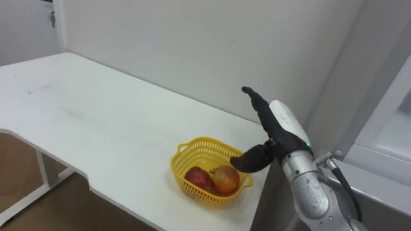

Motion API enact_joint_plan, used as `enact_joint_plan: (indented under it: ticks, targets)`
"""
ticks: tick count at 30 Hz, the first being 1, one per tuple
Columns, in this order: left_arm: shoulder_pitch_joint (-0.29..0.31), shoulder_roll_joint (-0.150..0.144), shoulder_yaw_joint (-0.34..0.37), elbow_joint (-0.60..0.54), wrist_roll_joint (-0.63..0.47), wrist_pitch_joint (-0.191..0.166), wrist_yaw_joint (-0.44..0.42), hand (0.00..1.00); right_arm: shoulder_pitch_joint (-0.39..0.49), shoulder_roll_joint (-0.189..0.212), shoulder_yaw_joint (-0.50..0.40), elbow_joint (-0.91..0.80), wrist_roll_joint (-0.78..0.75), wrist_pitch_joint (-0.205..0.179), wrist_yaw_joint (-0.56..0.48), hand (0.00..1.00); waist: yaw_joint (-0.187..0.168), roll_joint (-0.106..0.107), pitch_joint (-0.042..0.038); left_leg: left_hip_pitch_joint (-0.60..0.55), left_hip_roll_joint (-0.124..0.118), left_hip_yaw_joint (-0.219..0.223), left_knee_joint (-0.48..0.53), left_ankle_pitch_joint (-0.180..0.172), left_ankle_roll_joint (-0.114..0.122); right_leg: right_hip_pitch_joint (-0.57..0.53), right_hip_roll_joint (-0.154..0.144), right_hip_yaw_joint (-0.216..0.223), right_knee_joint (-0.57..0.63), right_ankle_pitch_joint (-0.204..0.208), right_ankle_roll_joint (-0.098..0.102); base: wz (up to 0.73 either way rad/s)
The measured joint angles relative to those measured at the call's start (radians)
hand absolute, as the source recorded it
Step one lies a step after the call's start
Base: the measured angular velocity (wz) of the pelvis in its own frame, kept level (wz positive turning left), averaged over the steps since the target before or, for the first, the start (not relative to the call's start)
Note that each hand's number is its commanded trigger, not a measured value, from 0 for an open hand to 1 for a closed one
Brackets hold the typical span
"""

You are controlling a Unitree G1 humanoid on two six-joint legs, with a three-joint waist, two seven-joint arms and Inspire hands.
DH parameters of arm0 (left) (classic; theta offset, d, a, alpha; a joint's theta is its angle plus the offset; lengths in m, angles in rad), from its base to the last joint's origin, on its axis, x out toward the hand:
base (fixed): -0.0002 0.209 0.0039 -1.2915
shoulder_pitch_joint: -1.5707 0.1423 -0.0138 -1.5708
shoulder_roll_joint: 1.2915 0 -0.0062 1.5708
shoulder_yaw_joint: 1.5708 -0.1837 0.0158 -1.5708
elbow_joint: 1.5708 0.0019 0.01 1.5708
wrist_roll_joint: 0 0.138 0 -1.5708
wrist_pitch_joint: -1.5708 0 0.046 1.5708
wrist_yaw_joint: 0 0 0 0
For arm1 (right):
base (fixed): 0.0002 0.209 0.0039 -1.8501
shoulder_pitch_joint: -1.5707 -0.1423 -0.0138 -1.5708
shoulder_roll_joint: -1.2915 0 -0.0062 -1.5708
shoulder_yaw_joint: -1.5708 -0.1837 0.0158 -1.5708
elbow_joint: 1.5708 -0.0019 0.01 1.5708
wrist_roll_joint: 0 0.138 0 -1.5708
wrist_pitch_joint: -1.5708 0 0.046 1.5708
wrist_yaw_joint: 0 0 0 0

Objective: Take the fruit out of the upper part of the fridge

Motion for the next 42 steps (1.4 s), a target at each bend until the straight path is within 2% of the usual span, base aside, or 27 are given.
enact_joint_plan:
  ticks: [4,7,8,12,13,14,17,19,21,25,27,29,31,34,35,36,39,42]
  targets:
    - [0.008,-0.014,0.000,-0.002,0.018,-0.004,-0.004,0.00,0.032,0.000,-0.015,-0.135,0.000,-0.009,-0.002,0.00,-0.018,0.015,-0.0096,0.022,0.005,0.016,-0.018,0.000,0.000,0.003,0.003,0.017,0.000,0.000,0.000,-0.14]
    - [0.015,-0.024,0.000,-0.001,0.017,-0.006,-0.004,0.00,0.054,0.003,-0.017,-0.208,0.001,-0.030,-0.009,0.00,-0.029,0.030,-0.0042,0.044,0.008,0.035,-0.024,0.001,0.000,0.013,0.006,0.037,-0.001,0.000,0.000,-0.20]
    - [0.015,-0.025,0.000,0.000,0.016,-0.007,-0.001,0.00,0.068,0.004,-0.020,-0.235,0.004,-0.033,-0.012,0.00,-0.043,0.033,-0.0045,0.046,0.008,0.038,-0.026,0.001,0.001,0.012,0.005,0.040,0.000,0.000,0.000,-0.05]
    - [0.004,-0.026,0.001,0.004,0.016,-0.011,0.000,0.00,0.102,0.006,-0.034,-0.336,0.005,-0.039,-0.022,0.00,-0.061,0.054,-0.0089,0.054,0.012,0.075,-0.041,0.000,0.001,0.005,0.010,0.077,0.000,0.001,-0.002,-0.28]
    - [0.001,-0.026,0.002,0.014,0.017,-0.022,0.001,0.00,0.116,0.011,-0.049,-0.373,0.008,-0.048,-0.029,0.00,-0.072,0.063,-0.0093,0.062,0.013,0.083,-0.044,0.000,0.001,0.007,0.010,0.085,0.001,0.001,-0.002,-0.20]
    - [-0.005,-0.027,0.001,0.023,0.016,-0.028,0.001,0.00,0.127,0.023,-0.068,-0.403,0.020,-0.059,-0.038,0.00,-0.080,0.074,-0.0062,0.073,0.014,0.089,-0.054,0.000,0.001,0.011,0.011,0.088,0.000,0.001,-0.002,-0.22]
    - [-0.001,-0.028,-0.001,0.027,0.006,-0.042,0.004,0.00,0.149,0.033,-0.087,-0.481,0.075,-0.069,-0.063,0.00,-0.111,0.090,-0.0089,0.087,0.021,0.116,-0.065,0.000,0.002,0.010,0.017,0.111,0.000,0.001,-0.002,-0.21]
    - [0.001,-0.033,0.000,0.027,0.007,-0.049,0.015,0.00,0.187,0.063,-0.117,-0.554,0.085,-0.074,-0.073,0.00,-0.136,0.095,-0.0133,0.088,0.023,0.122,-0.072,0.000,0.001,0.002,0.019,0.118,0.001,0.001,-0.002,-0.18]
    - [0.002,-0.046,-0.001,0.027,0.007,-0.055,0.024,0.00,0.240,0.079,-0.143,-0.615,0.086,-0.102,-0.090,0.00,-0.142,0.096,-0.0167,0.091,0.024,0.142,-0.075,0.000,0.001,-0.004,0.022,0.140,0.001,0.001,-0.002,-0.26]
    - [0.011,-0.059,0.000,0.044,0.006,-0.074,0.045,0.00,0.321,0.089,-0.194,-0.692,0.086,-0.109,-0.132,0.00,-0.184,0.104,-0.0149,0.100,0.027,0.165,-0.083,-0.001,0.003,-0.007,0.026,0.167,0.001,0.002,-0.003,-0.19]
    - [0.007,-0.060,0.001,0.062,0.006,-0.076,0.055,0.00,0.354,0.098,-0.226,-0.732,0.087,-0.114,-0.144,0.00,-0.193,0.111,-0.0209,0.103,0.030,0.175,-0.092,-0.002,0.003,-0.014,0.030,0.175,0.001,0.003,-0.005,-0.19]
    - [0.008,-0.063,0.001,0.073,0.006,-0.083,0.063,0.00,0.412,0.115,-0.257,-0.773,0.097,-0.154,-0.162,0.00,-0.215,0.120,-0.0268,0.108,0.032,0.187,-0.092,-0.001,0.003,-0.013,0.031,0.187,0.001,0.003,-0.005,-0.13]
    - [0.008,-0.069,0.001,0.081,0.006,-0.094,0.071,0.00,0.461,0.121,-0.269,-0.784,0.098,-0.177,-0.174,0.00,-0.226,0.129,-0.0242,0.118,0.032,0.201,-0.093,-0.001,0.003,-0.008,0.032,0.197,0.002,0.003,-0.005,-0.16]
    - [0.012,-0.082,0.000,0.085,0.006,-0.096,0.085,0.00,0.504,0.148,-0.294,-0.784,0.103,-0.178,-0.193,0.00,-0.258,0.141,-0.0232,0.118,0.040,0.216,-0.097,-0.003,0.003,-0.017,0.033,0.203,0.007,0.004,-0.006,-0.15]
    - [0.013,-0.084,-0.002,0.084,0.001,-0.097,0.089,0.00,0.512,0.153,-0.303,-0.783,0.118,-0.179,-0.209,0.00,-0.265,0.150,-0.0178,0.120,0.041,0.229,-0.097,-0.005,0.003,-0.025,0.036,0.219,0.018,0.004,-0.006,-0.31]
    - [0.016,-0.085,-0.001,0.083,-0.004,-0.097,0.090,0.00,0.533,0.157,-0.312,-0.783,0.136,-0.183,-0.227,0.00,-0.268,0.149,-0.0215,0.120,0.041,0.237,-0.097,-0.006,0.003,-0.029,0.038,0.224,0.021,0.004,-0.007,-0.26]
    - [0.014,-0.086,-0.001,0.082,-0.004,-0.095,0.104,0.00,0.603,0.171,-0.337,-0.775,0.147,-0.192,-0.258,0.00,-0.280,0.157,-0.0191,0.120,0.040,0.246,-0.097,-0.006,0.003,-0.034,0.039,0.228,0.023,0.006,-0.009,-0.11]
    - [0.013,-0.092,-0.002,0.083,-0.004,-0.093,0.119,0.00,0.680,0.209,-0.340,-0.727,0.147,-0.189,-0.283,0.00,-0.301,0.163,-0.0193,0.120,0.041,0.253,-0.097,-0.006,0.002,-0.036,0.042,0.236,0.020,0.008,-0.010,-0.07]
